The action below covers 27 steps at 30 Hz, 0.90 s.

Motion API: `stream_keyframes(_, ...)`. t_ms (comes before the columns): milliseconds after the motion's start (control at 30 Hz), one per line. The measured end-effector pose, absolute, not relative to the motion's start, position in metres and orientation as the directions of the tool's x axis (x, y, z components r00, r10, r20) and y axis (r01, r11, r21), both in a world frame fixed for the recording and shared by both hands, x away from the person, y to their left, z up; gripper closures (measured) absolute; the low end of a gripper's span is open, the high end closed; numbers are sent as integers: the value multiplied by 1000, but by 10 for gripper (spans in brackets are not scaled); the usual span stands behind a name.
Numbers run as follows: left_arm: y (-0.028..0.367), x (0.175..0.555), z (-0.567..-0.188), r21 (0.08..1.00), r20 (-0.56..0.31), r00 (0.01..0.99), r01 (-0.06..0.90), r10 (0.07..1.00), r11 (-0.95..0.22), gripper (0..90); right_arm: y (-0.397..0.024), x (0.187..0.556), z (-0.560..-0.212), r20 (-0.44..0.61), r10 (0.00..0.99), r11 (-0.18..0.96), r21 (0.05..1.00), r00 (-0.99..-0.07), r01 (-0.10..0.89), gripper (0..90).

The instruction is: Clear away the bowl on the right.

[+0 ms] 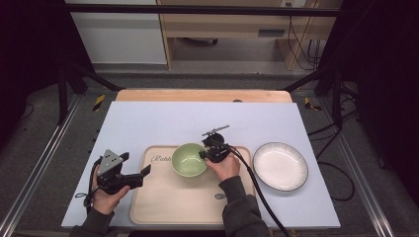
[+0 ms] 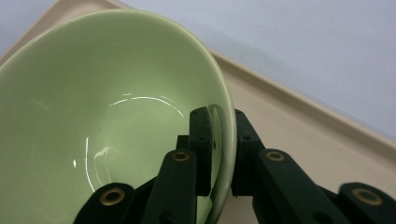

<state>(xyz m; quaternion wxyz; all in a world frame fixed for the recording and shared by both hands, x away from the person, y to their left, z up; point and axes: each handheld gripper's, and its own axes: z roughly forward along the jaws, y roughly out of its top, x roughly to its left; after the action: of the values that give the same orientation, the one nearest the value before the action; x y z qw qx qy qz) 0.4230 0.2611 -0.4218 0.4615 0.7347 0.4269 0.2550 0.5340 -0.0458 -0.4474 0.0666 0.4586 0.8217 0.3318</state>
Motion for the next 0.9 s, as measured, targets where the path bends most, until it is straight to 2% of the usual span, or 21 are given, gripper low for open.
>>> stream_keyframes(233,262,423,-422,897,-23,502,392,864,-204,99,-45,531,-446,159,793,377,630,-587,679,660)
stream_keyframes(433,261,423,-422,896,-20,503,392,864,-208,98,-46,525,-436,105,782,381,699,-614,605,456)
stream_keyframes(567,262,423,-422,896,-23,502,393,865,-204,98,-47,520,-431,58,783,397,721,-620,568,385)
stream_keyframes(900,263,423,-422,897,-23,500,393,865,-203,96,-56,508,-412,57,781,369,762,-622,533,212)
